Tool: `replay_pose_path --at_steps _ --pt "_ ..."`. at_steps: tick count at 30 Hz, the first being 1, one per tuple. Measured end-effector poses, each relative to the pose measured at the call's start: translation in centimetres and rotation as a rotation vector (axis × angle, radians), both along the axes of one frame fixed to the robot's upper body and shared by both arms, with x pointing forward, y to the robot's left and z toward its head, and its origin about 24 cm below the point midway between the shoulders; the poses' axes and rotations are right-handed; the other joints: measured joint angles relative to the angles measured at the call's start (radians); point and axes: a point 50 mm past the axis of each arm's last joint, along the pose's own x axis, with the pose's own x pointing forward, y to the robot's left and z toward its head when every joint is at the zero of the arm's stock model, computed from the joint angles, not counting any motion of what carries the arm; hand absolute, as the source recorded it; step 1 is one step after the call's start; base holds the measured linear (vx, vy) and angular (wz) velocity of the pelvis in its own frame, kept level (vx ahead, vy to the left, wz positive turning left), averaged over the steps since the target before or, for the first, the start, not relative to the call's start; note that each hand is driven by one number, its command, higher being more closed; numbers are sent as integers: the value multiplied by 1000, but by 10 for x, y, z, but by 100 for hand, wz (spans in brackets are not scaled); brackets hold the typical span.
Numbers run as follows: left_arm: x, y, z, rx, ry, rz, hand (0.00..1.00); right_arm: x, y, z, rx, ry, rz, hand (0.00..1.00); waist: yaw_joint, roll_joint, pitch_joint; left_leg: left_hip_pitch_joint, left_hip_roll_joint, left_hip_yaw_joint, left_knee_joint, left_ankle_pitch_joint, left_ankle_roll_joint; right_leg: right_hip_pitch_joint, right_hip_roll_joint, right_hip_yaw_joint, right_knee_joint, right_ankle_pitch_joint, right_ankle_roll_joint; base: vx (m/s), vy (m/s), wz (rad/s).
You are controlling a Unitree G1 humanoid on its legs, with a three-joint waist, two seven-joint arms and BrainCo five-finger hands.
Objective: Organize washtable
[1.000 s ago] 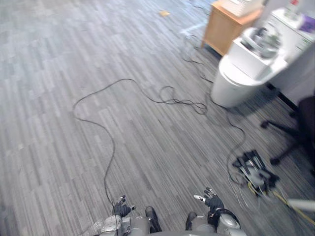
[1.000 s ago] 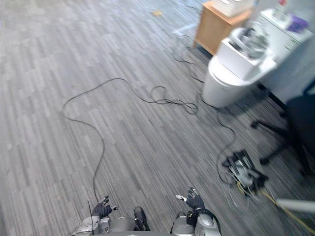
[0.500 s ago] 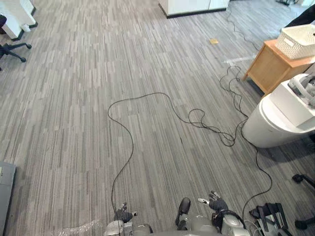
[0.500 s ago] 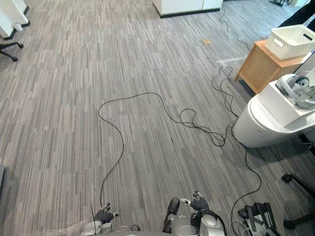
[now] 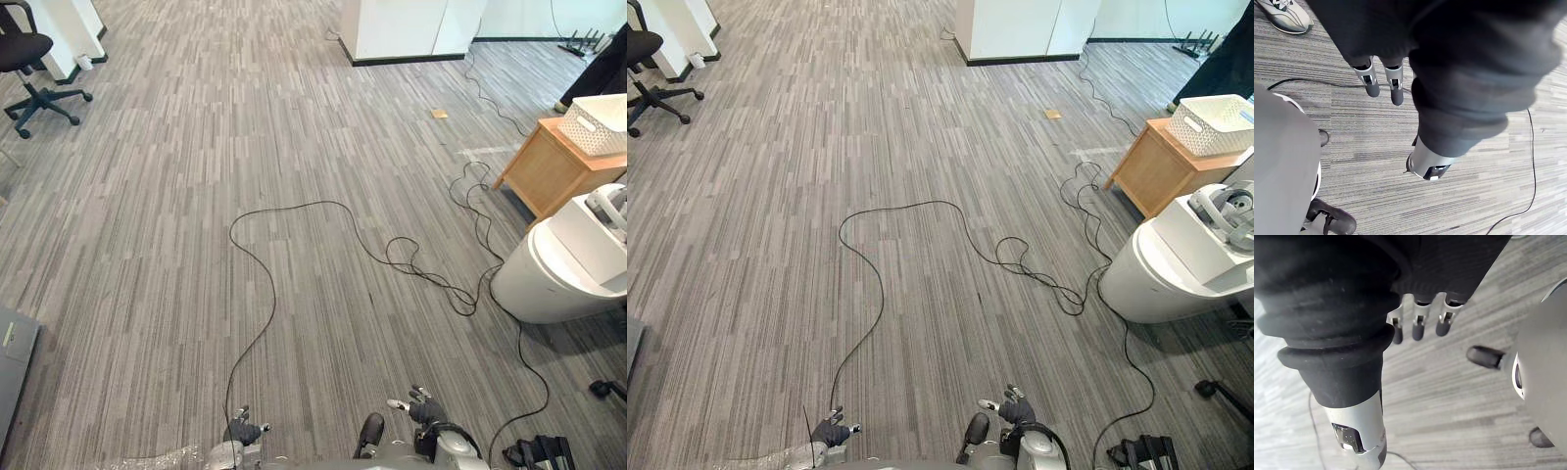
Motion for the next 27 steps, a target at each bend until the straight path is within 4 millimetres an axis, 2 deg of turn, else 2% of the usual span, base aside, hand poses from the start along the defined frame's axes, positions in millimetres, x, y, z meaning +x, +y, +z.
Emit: replay_pose_path --at_steps 1,2,11,18,19,20,21,22,23,24,25,27 --pt "0 0 0 0 -2 0 0 0 0 0 -5 2 9 0 2 -1 0 0 0 -4 0 0 0 0 0 -1 0 0 0 -26 36 3" --pt "0 0 0 1 1 1 0 -7 1 -4 -27 42 48 0 27 -8 -27 5 -17 -37 -19 6 17 11 -15 -20 -1 0 7 0 0 0" --pt "0 1 0 2 0 2 0 -7 0 -4 -28 43 45 0 28 -10 -25 0 -17 -51 -20 6 17 11 -14 -27 -3 -4 13 0 0 3" --pt "1 3 0 5 -3 16 0 -6 -3 -4 -24 39 9 0 28 -15 -19 0 -8 -62 -27 6 17 9 7 -18 -6 -19 14 3 5 0" --pt "2 4 1 7 -5 18 0 -7 -4 -4 -23 39 0 0 27 -15 -18 0 -2 -60 -26 4 13 8 15 -2 -3 -30 16 38 2 -2" --pt "2 4 1 8 -6 21 0 -7 -4 -4 -20 40 -4 0 27 -11 -12 -7 11 -56 -7 -7 -4 5 29 31 -2 -52 11 53 -31 1" --pt "2 5 1 10 -7 22 0 -7 -3 -4 -19 40 -2 0 26 -11 -9 -22 26 -55 28 -23 -23 5 41 60 -2 -66 10 89 -29 5" --pt "3 8 2 16 -13 28 0 -7 -2 -4 -19 39 6 0 27 -22 -5 -42 38 -56 93 -35 -41 2 42 87 2 -76 5 101 -60 -5" --pt "9 15 6 27 -47 50 0 -5 1 -4 -20 36 29 0 32 -41 10 -128 61 -60 287 -37 -46 -7 37 116 36 -105 -4 92 -54 -11" --pt "11 16 7 28 -57 54 0 -3 1 -3 -24 28 40 0 32 -41 17 -167 77 -62 382 -34 -51 -5 39 129 45 -114 -13 55 -83 -30" --pt "15 15 9 27 -81 63 0 1 2 -1 -26 11 49 0 34 -40 30 -251 114 -65 570 -17 -70 6 42 150 62 -137 -20 54 -39 -38" --pt "19 9 11 6 -111 83 0 5 -3 2 -42 -9 48 0 51 -13 53 -336 127 -58 654 -72 -27 17 36 203 67 -152 -18 90 17 -64"
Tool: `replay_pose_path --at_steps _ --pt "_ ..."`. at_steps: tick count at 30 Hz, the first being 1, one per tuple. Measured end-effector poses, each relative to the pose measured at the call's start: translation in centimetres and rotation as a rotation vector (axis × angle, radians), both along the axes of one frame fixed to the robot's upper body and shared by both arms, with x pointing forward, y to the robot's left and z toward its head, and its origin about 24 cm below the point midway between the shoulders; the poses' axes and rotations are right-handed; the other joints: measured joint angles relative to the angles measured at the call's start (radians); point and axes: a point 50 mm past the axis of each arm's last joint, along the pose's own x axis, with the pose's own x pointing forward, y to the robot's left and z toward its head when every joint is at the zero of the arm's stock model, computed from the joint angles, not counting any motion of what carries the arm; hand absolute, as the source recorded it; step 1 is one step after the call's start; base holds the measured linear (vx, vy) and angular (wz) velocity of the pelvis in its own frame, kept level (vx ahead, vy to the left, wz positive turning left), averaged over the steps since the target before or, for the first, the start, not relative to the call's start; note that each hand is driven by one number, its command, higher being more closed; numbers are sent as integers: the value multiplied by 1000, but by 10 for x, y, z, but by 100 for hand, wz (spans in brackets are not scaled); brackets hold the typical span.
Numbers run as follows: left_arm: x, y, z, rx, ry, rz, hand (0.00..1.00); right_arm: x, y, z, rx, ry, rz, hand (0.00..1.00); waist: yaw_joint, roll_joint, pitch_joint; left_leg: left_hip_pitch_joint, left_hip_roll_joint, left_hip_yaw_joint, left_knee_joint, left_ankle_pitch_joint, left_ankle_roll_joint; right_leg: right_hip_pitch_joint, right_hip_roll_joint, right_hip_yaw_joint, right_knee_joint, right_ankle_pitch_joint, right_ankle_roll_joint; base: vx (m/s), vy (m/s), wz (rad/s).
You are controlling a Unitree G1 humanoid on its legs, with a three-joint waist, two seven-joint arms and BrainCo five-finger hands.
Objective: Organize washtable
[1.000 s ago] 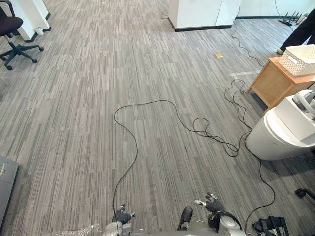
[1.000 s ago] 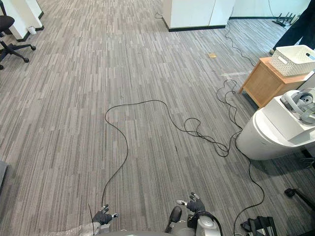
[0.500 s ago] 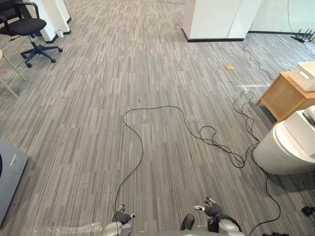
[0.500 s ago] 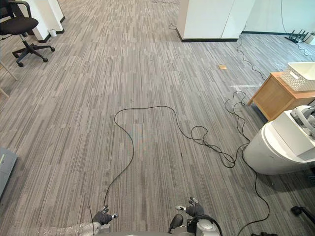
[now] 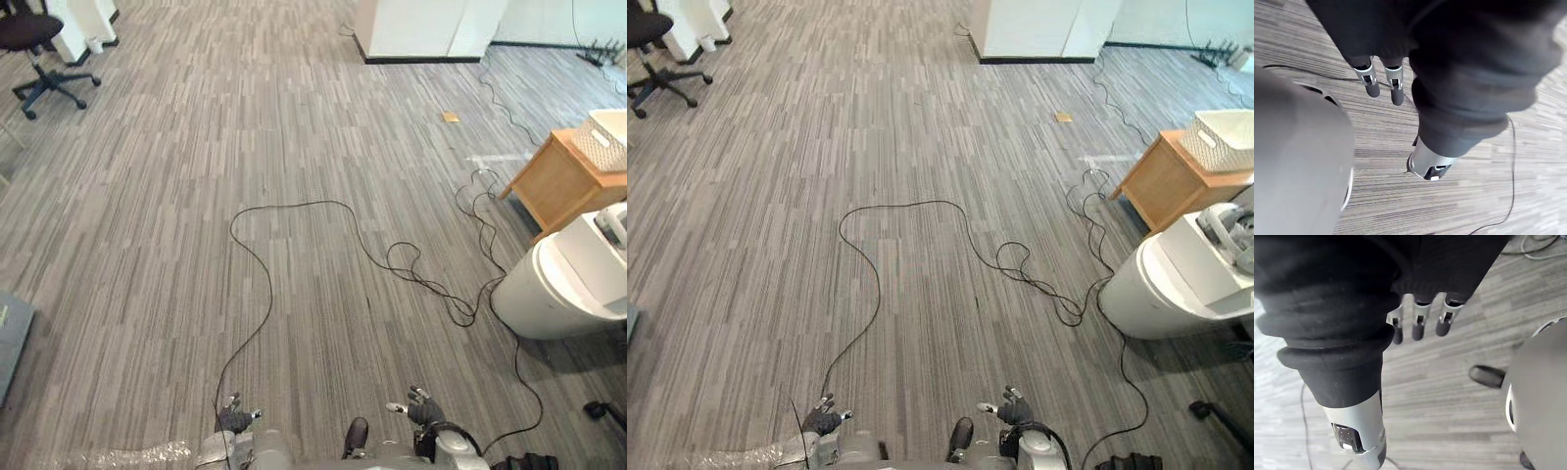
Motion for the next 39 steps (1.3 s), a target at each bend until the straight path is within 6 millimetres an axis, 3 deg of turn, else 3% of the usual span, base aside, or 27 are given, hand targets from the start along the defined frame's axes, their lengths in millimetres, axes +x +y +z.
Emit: replay_pose_path --at_steps 2,4,6,7,9,10,11,12,13,15,16,18,20,21,23,24,25,26,27,28,29,31,32,34,36,37,39 --pt "3 -3 1 -11 -12 6 0 -2 -4 0 -10 8 -1 0 8 22 6 -68 -9 20 -78 -3 7 5 -12 33 -7 -7 11 149 93 -68" --pt "5 -3 2 -13 -24 12 0 -3 -4 -1 -13 10 0 0 13 22 7 -109 -53 23 -280 13 8 14 -40 71 -8 -23 36 211 169 -57" --pt "7 -5 2 -19 -34 14 0 -5 -4 -1 -18 17 9 0 35 28 4 -116 -71 9 -467 86 4 19 -50 107 -13 -38 59 259 217 -68" --pt "6 -5 2 -23 -33 23 0 -7 -3 -3 -19 26 21 0 54 33 -4 -112 -78 -4 -471 154 33 32 -49 141 -26 -49 75 329 249 -78" --pt "7 -5 2 -27 -39 32 0 -6 2 -3 -11 27 37 0 58 16 -17 -123 -109 -12 -449 156 69 39 -67 165 -26 -63 101 363 229 -36" --pt "7 -2 3 -23 -42 40 0 -11 5 -5 0 38 34 0 55 -1 -27 -139 -130 -21 -397 127 115 31 -95 169 8 -89 126 488 312 -2" --pt "7 0 3 -22 -45 48 0 -15 5 -6 3 47 32 0 58 -11 -32 -134 -147 -21 -362 96 157 3 -119 178 119 -147 155 495 325 9" --pt "6 0 3 -20 -41 48 0 -15 6 -6 4 48 34 0 58 -18 -36 -123 -159 -20 -354 74 162 -24 -137 194 205 -176 167 414 264 6" --pt "4 2 2 -15 -27 45 0 -12 7 -5 3 39 44 0 55 -22 -39 -84 -175 -19 -356 46 167 -98 -161 232 427 -209 201 438 252 23" --pt "1 5 1 2 -7 25 0 -10 10 -4 9 30 53 0 34 -42 -40 -2 -209 -44 -358 2 193 -198 -179 304 768 -150 286 475 197 41" --pt "-2 10 0 20 7 11 0 -7 13 -4 17 22 55 0 25 -45 -31 61 -220 -63 -361 -25 207 -242 -181 307 945 -153 278 436 80 49" --pt "-6 10 -1 22 24 2 0 -5 13 -2 13 13 61 0 18 -48 -29 197 -221 -99 -417 -58 214 -296 -172 214 1045 -223 162 643 61 52" --pt "-7 6 -2 11 31 -2 0 3 10 1 0 -13 76 0 -4 -28 -19 309 -194 -137 -505 -59 215 -367 -136 84 912 -277 70 617 16 52" --pt "-7 3 -3 5 33 -2 0 7 9 3 -4 -23 81 0 -10 -20 -14 334 -183 -143 -523 -59 215 -392 -117 63 849 -276 68 627 -8 56" --pt "-5 -5 -4 -4 39 -35 0 13 3 5 -20 -34 101 0 -34 -8 -6 388 -164 -183 -552 -58 214 -463 -51 68 536 -193 77 696 -35 65" --pt "-8 -3 -4 14 49 -62 0 8 2 3 -23 -14 99 0 -32 -20 -6 418 -178 -214 -550 -62 183 -461 -31 112 358 -86 74 668 -67 71" --pt "-9 -2 -5 19 53 -66 0 4 1 1 -17 -1 86 0 -31 -29 -10 436 -183 -233 -538 -73 161 -461 -25 129 327 -46 55 743 -123 94" --pt "-12 -3 -6 14 65 -54 0 5 2 1 -12 -5 83 0 -40 -30 -19 451 -172 -271 -471 -97 119 -457 -17 160 384 59 -36 744 -117 79" --pt "-12 -9 -7 -12 61 -24 0 14 0 5 -29 -28 98 0 -40 18 -15 407 -131 -276 -334 -68 64 -430 -8 112 427 -3 -39 734 -121 74" --pt "-10 -14 -7 -25 58 -16 0 16 0 7 -31 -35 101 0 -40 30 -9 362 -118 -271 -229 -30 37 -410 -4 101 428 -25 -41 818 -144 41" --pt "-9 -14 -6 -39 41 28 0 19 0 9 -35 -54 110 0 -35 49 -2 258 -84 -241 8 126 14 -350 12 98 403 -63 -47 688 -140 15" --pt "-6 -13 -3 -44 17 61 0 17 8 8 -17 -40 114 0 -21 68 7 134 25 -135 286 92 9 -211 54 97 320 -92 -64 735 -100 3" --pt "-2 -5 0 -20 -5 53 0 15 18 6 12 -32 111 0 -15 44 17 71 58 -66 339 48 29 -111 52 97 256 -111 -64 626 -68 15" --pt "4 1 4 3 -38 38 0 9 26 2 38 -10 104 0 -2 6 16 -57 46 29 235 -1 79 10 32 100 148 -117 -57 518 -43 8" --pt "12 -2 8 4 -73 21 0 9 26 1 40 5 98 0 18 1 18 -155 -11 37 -6 -2 83 65 9 107 98 -131 -29 645 89 -12" --pt "15 -3 9 5 -84 12 0 8 23 -1 31 18 85 0 31 2 21 -186 -68 12 -237 37 61 97 -13 112 80 -151 -2 647 176 -14" --pt "14 -6 9 -4 -88 15 0 5 20 -3 18 34 77 0 44 14 17 -202 -107 -34 -502 140 32 141 -26 126 54 -179 27 511 231 -27"
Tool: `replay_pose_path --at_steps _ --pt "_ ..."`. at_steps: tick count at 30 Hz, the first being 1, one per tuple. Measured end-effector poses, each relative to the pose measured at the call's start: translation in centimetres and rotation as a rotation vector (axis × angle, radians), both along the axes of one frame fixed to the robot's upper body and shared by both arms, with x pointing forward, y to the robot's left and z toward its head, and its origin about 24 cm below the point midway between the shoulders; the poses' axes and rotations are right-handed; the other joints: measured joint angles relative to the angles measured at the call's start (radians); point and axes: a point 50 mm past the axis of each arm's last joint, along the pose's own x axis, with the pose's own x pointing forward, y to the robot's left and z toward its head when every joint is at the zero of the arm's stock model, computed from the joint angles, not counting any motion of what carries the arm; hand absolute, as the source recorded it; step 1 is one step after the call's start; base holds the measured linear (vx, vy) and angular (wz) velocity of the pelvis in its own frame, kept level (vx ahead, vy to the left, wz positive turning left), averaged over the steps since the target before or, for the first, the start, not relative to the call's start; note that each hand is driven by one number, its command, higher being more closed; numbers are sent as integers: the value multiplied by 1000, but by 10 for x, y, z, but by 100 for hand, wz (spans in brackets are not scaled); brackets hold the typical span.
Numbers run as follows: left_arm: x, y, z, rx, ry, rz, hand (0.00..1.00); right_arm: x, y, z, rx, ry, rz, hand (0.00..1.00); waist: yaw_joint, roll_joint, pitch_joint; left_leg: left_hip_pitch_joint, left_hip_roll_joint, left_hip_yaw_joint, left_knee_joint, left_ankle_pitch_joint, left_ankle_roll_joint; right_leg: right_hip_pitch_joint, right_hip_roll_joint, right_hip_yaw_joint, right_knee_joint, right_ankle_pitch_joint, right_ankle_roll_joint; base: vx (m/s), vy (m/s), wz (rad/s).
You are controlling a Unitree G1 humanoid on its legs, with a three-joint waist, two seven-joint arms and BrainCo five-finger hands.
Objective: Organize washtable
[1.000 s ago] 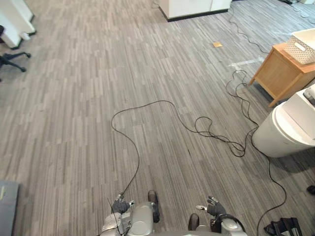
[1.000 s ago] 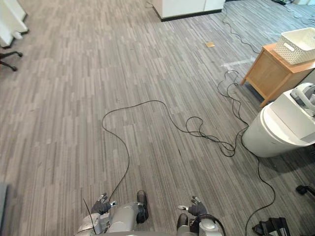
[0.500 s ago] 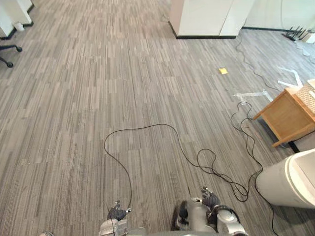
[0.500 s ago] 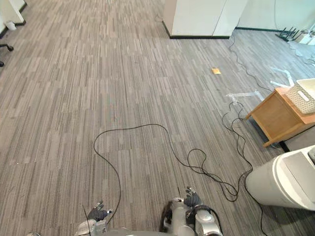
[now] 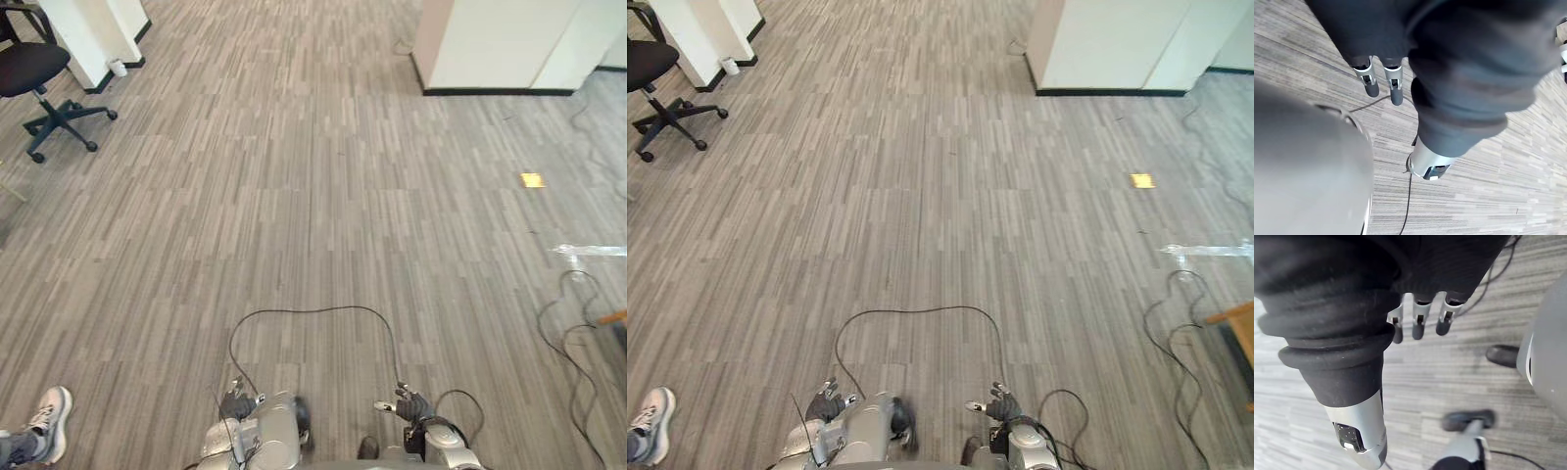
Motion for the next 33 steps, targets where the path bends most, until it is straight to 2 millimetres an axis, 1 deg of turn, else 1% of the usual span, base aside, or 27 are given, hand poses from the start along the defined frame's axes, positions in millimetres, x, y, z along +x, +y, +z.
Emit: replay_pose_path --at_steps 1,2,3,4,5,6,7,8,9,11,12,14,15,17,18,19,20,21,23,24,25,26,27,29,30,32,33 --pt "1 -2 0 -6 -5 2 0 -4 -1 -2 -5 19 1 0 19 7 -5 -7 1 -15 -14 107 0 31 -3 16 -13 -27 25 572 289 -45" --pt "2 -1 1 -4 -11 3 0 -7 3 -4 0 36 8 0 19 -13 -14 3 -29 -14 3 164 60 56 -32 30 -13 -42 38 571 294 -35" --pt "2 1 1 2 -12 5 0 -5 7 -4 9 32 12 0 16 -29 -18 1 -44 -13 13 162 82 61 -47 32 -9 -41 37 589 275 -14" --pt "4 6 3 14 -16 4 0 -5 12 -3 24 23 12 0 11 -50 -20 -10 -57 -1 73 124 142 52 -74 36 42 -36 40 580 283 -5" --pt "5 6 3 16 -16 3 0 -8 13 -5 27 32 10 0 14 -55 -21 -11 -57 3 131 75 168 32 -86 50 126 -37 42 683 345 -10" --pt "4 7 2 20 -9 -3 0 -12 14 -6 29 44 11 0 13 -66 -21 22 -71 5 161 8 163 -20 -114 77 312 -37 60 435 244 -6" --pt "4 9 2 29 -2 -19 0 -11 15 -5 30 40 14 0 9 -74 -24 48 -84 6 160 -14 167 -64 -132 92 438 -22 89 525 306 13" --pt "5 12 2 47 13 -54 0 -8 15 -4 31 25 14 0 -12 -94 -20 111 -116 -4 150 -53 173 -149 -161 114 693 31 149 525 277 35" --pt "3 15 0 57 37 -71 0 -7 14 -3 29 14 16 0 -19 -95 -8 197 -141 -18 122 -83 176 -209 -169 112 884 25 145 541 253 35" --pt "-4 13 -3 55 65 -79 0 -6 10 -2 15 9 19 0 -20 -87 -7 338 -147 -33 52 -109 184 -291 -155 51 987 -19 98 606 209 25" --pt "-9 12 -6 52 86 -87 0 -2 7 0 6 -17 20 0 -39 -81 -4 425 -145 -55 0 -118 195 -362 -137 -38 940 -80 52 636 184 40" --pt "-9 11 -8 51 99 -90 0 3 4 3 -2 -43 22 0 -58 -75 0 473 -139 -69 -27 -134 195 -431 -111 -95 823 -106 40 491 97 38" --pt "-12 11 -10 49 119 -91 0 8 0 6 -12 -62 25 0 -72 -69 4 521 -136 -80 -60 -144 191 -492 -81 -137 636 -87 39 596 85 24" --pt "-13 9 -11 54 129 -106 0 9 -6 7 -32 -66 27 0 -79 -69 7 595 -142 -90 -123 -157 168 -552 -33 -165 297 42 66 754 79 37" --pt "-15 11 -11 69 137 -120 0 6 -9 5 -38 -49 23 0 -94 -81 13 654 -158 -124 -141 -179 130 -594 -23 -159 193 101 62 664 34 53" --pt "-20 12 -12 69 151 -115 0 5 -11 4 -28 -46 -6 0 -96 -84 13 684 -164 -134 -139 -191 111 -601 -18 -158 192 111 48 732 2 65" --pt "-25 14 -13 69 158 -97 0 1 -9 3 -19 -33 -19 0 -101 -96 3 729 -174 -162 -105 -209 83 -590 -1 -129 203 137 -27 644 -24 47" --pt "-26 12 -14 60 158 -87 0 1 -11 3 -20 -33 -25 0 -102 -85 1 735 -166 -178 -61 -217 73 -586 12 -100 225 206 -107 1004 -45 68" --pt "-27 3 -16 18 156 -35 0 -1 -20 3 -26 -33 -54 0 -110 -34 -14 634 -94 -182 274 -186 23 -521 25 -151 259 273 -117 906 -37 50" --pt "-30 -3 -17 -14 154 12 0 2 -28 6 -46 -42 -47 0 -110 30 -15 538 -20 -161 517 -63 -22 -463 77 -161 242 229 -122 637 8 0" --pt "-30 -5 -16 -26 147 36 0 4 -29 7 -53 -46 -39 0 -103 46 -15 488 26 -138 630 -8 -39 -434 101 -146 228 211 -122 765 37 -36" --pt "-26 -4 -14 -30 126 54 0 5 -27 8 -50 -53 -35 0 -93 53 -9 398 109 -58 814 -42 -10 -369 130 -125 208 171 -129 735 29 -45" --pt "-21 1 -11 -13 103 50 0 4 -22 7 -34 -43 -39 0 -83 36 -1 331 143 -8 881 -81 1 -283 132 -101 173 142 -121 715 21 -37" --pt "-19 7 -8 5 86 51 0 -1 -12 3 -5 -21 -39 0 -66 2 -2 230 136 22 837 -136 36 -155 118 -54 92 118 -101 687 28 -42" --pt "-16 11 -6 14 65 53 0 -3 -8 1 7 -1 -40 0 -52 -17 -7 163 103 28 678 -171 44 -109 95 -30 71 114 -82 770 110 -69" --pt "-8 9 -2 15 24 48 0 -1 0 0 26 2 -43 0 -36 -27 4 61 31 -12 315 -153 44 -43 46 6 49 62 -35 670 194 -55" --pt "-6 8 -1 12 15 49 0 0 0 0 24 0 -44 0 -35 -23 8 37 17 -29 233 -121 35 -22 34 14 45 47 -22 585 265 -44"
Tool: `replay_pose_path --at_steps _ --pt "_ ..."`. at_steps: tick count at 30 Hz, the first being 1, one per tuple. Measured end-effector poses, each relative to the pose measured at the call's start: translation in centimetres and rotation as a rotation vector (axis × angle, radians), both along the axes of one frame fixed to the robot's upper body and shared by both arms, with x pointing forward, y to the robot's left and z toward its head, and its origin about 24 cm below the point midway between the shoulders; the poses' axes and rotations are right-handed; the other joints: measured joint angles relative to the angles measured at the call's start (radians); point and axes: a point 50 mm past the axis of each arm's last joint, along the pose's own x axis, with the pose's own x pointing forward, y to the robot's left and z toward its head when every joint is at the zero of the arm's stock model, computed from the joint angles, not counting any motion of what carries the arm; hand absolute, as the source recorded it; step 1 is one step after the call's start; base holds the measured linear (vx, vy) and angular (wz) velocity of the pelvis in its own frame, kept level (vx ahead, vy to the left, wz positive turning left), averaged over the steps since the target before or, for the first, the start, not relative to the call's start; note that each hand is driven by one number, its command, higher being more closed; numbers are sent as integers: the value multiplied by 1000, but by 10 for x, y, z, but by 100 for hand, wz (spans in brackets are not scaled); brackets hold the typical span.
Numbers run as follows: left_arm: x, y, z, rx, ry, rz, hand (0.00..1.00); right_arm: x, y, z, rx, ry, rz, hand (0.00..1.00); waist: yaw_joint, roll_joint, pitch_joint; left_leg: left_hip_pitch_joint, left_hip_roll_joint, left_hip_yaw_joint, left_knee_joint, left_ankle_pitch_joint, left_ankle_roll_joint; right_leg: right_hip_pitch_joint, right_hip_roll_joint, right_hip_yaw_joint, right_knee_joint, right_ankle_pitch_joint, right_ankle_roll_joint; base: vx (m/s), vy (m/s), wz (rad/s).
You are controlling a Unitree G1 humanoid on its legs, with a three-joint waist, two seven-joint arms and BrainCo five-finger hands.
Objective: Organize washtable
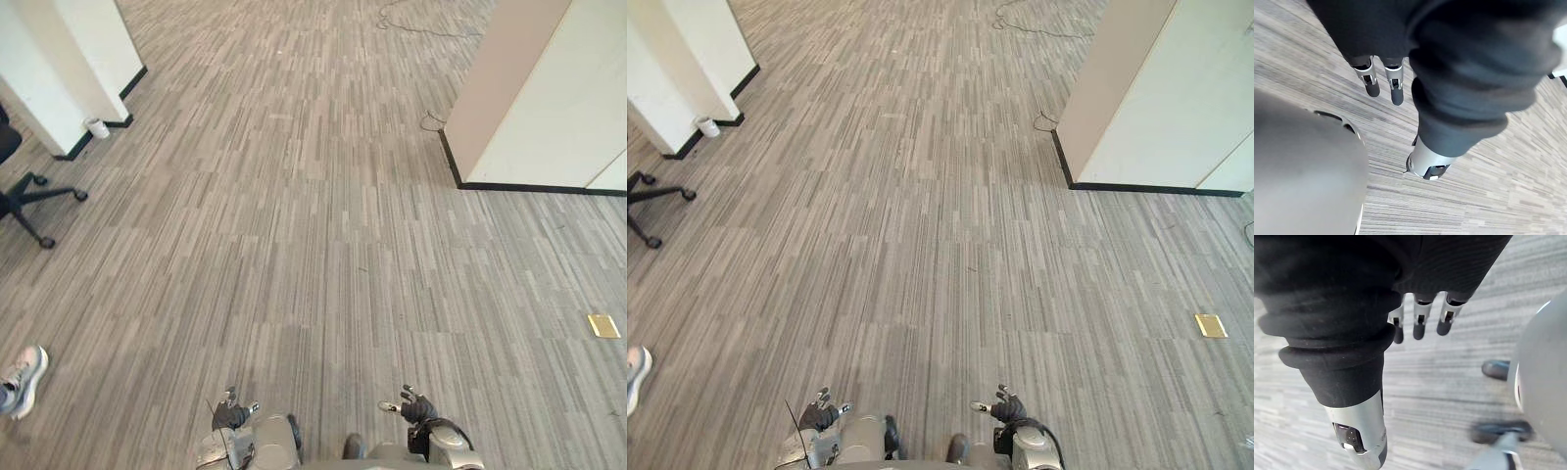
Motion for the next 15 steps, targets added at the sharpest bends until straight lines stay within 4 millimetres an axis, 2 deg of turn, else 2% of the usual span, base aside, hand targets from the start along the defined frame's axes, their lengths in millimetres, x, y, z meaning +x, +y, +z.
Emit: replay_pose_path --at_steps 1,2,3,4,5,6,7,8,9,11,13,15 --pt "1 -4 0 -14 -10 8 0 -4 -1 -1 -9 11 -1 0 14 15 -6 -36 1 -18 -137 49 -37 34 -8 18 -8 -41 28 448 256 -43" --pt "1 -6 0 -22 -13 13 0 -8 -3 -3 -17 23 -4 0 26 25 -12 -52 9 -27 -179 59 -52 57 -8 29 -11 -70 38 901 542 -65" --pt "0 -1 1 -21 -18 32 0 -13 3 -6 -4 42 -7 0 40 1 -43 -65 -7 -20 -81 178 0 130 -55 57 0 -148 34 955 548 -63" --pt "0 3 2 -8 -20 32 0 -17 7 -7 10 45 -13 0 45 -48 -72 -73 -20 2 -33 169 29 105 -87 76 67 -149 31 987 549 -59" --pt "0 6 2 -2 -17 31 0 -20 10 -7 19 48 -16 0 47 -64 -82 -71 -34 6 -9 151 60 67 -106 93 159 -144 29 681 353 -30" --pt "0 11 2 11 -6 20 0 -25 15 -9 33 65 -19 0 44 -85 -82 -43 -61 11 5 114 107 -1 -140 114 354 -116 84 769 424 -9" --pt "1 17 2 24 8 11 0 -19 15 -7 34 46 -18 0 30 -104 -61 19 -88 23 -1 72 110 -97 -172 155 623 -45 167 743 411 5" --pt "2 18 2 29 16 7 0 -16 15 -6 34 38 -15 0 21 -106 -47 60 -102 24 -4 49 113 -140 -182 162 770 -14 186 708 374 3" --pt "-1 18 -1 26 44 -3 0 -15 12 -6 25 32 -12 0 18 -97 -30 159 -119 26 -27 10 121 -198 -203 132 950 -14 165 455 222 -7" --pt "-8 11 -5 12 72 -20 0 -12 6 -4 9 13 -10 0 17 -75 -31 324 -125 37 -135 -17 125 -301 -203 27 1014 -53 99 495 222 -17" --pt "-9 8 -7 4 82 -28 0 -4 2 1 -2 -31 -10 0 -1 -65 -30 421 -131 35 -221 -28 119 -434 -186 -70 931 -88 75 585 213 -3" --pt "-14 6 -10 1 114 -39 0 4 -5 4 -25 -53 -1 0 -35 -51 -20 500 -132 31 -279 -27 120 -505 -137 -145 655 -93 79 524 136 19"
